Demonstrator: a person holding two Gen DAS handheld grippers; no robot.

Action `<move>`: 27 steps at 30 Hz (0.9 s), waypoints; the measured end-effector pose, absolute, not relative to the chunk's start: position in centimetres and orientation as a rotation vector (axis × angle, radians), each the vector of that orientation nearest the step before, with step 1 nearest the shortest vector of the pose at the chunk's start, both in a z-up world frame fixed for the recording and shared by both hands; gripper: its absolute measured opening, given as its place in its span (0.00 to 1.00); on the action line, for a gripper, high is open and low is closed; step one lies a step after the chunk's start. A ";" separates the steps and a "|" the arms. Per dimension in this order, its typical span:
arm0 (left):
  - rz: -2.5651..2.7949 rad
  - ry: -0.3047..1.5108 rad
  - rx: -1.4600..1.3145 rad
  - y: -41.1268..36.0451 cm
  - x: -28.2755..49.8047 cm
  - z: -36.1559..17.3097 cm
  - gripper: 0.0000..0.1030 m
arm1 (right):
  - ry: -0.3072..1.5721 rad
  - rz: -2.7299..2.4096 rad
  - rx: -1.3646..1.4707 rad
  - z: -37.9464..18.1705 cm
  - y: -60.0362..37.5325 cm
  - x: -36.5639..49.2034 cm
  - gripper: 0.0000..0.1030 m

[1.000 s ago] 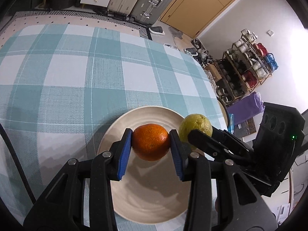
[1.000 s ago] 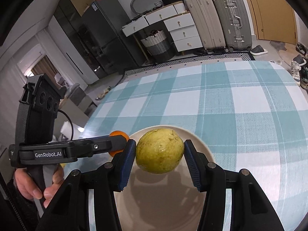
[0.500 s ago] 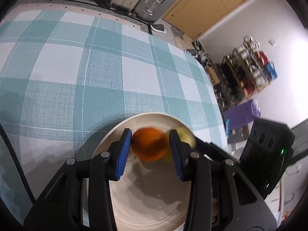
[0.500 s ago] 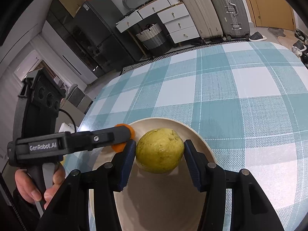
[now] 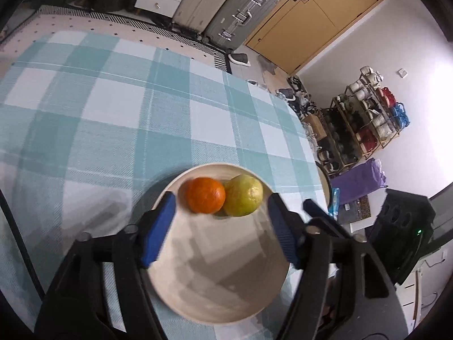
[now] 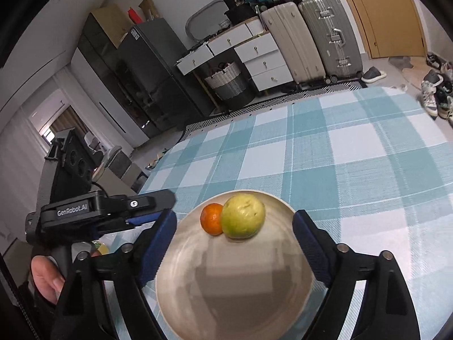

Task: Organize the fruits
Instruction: 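Carry the orange with the left tool while the right tool carries the guava onto the plate, then open both tools and withdraw them back toward the fruit cluster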

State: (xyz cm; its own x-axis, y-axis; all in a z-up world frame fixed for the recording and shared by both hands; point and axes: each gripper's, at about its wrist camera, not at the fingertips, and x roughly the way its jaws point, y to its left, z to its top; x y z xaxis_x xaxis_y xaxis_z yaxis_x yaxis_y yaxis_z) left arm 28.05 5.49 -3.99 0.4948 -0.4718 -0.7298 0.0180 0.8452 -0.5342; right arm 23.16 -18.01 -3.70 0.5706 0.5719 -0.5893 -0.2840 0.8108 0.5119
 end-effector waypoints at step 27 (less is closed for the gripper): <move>-0.139 0.963 -0.227 4.3 13.6 -0.9 0.84 | 0.754 0.465 0.236 -0.1 -19.4 12.2 1.00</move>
